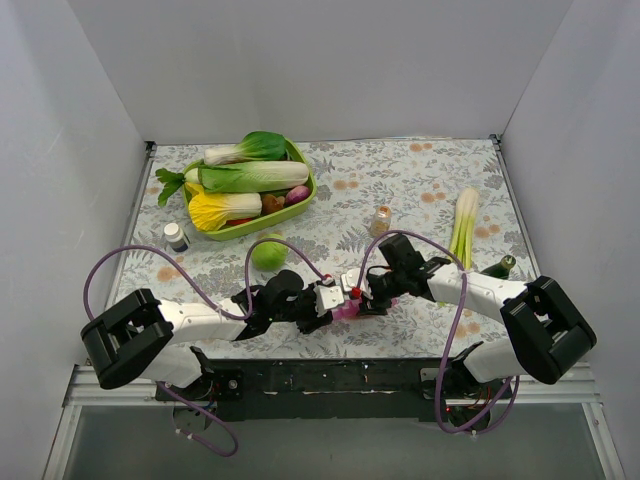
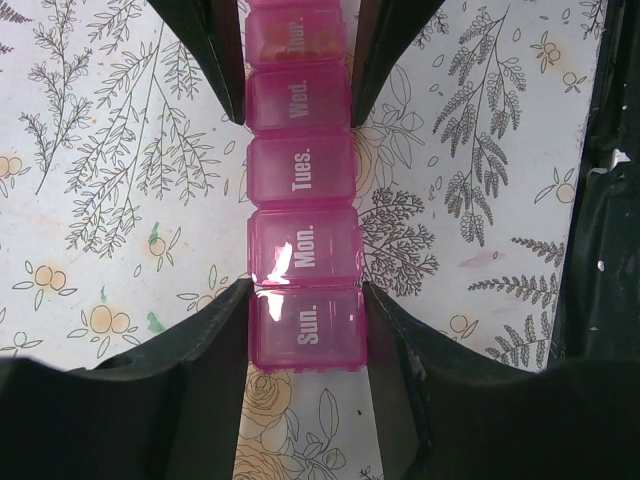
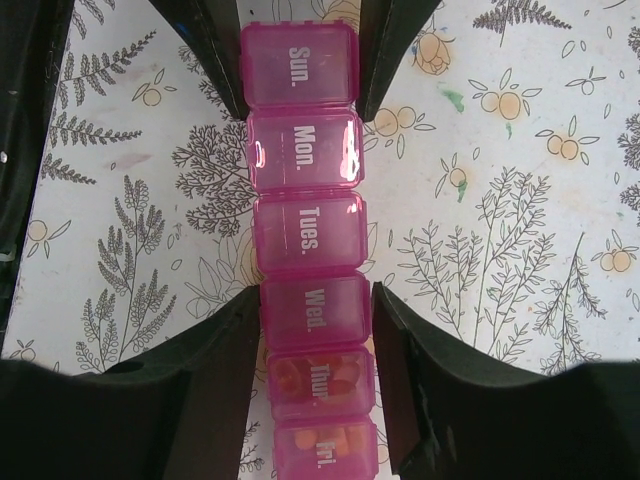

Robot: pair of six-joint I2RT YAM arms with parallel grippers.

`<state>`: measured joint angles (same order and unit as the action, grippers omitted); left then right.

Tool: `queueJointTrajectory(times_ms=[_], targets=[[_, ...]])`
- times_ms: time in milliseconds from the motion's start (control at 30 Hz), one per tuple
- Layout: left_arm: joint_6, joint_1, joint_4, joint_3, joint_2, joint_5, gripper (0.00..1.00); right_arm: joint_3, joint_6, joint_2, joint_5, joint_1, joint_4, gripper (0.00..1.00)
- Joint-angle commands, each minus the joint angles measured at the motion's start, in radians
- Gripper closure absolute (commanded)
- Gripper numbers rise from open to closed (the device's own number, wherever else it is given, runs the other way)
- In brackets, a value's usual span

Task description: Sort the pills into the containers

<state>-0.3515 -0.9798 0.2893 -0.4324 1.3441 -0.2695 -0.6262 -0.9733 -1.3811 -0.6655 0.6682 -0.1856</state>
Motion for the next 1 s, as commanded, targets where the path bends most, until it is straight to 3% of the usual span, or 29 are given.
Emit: queueJointTrajectory(times_ms=[0,100,233,433,800,967], targets=[[-0.004,-0.007,0.01,0.0,-0.043,-0.028,0.88,-0.001,-0.03,0.016,0.004,0.002,-0.003,0.47],[-0.004,-0.007,0.007,0.0,-0.043,-0.031,0.88,-0.001,-0.031,0.016,0.006,0.002,-0.006,0.52],[0.012,-0.007,-0.006,0.0,-0.04,-0.025,0.91,-0.009,-0.036,0.01,-0.003,-0.002,-0.032,0.67],[0.065,-0.007,-0.044,0.003,-0.042,0.013,0.95,-0.081,-0.019,-0.041,-0.106,-0.038,-0.13,0.76],[0.118,-0.007,-0.082,-0.019,-0.014,0.026,0.99,-0.24,0.059,-0.225,-0.21,-0.09,-0.294,0.77],[0.121,-0.007,-0.095,-0.026,0.007,0.007,0.99,-0.323,0.102,-0.272,-0.227,-0.134,-0.334,0.62]])
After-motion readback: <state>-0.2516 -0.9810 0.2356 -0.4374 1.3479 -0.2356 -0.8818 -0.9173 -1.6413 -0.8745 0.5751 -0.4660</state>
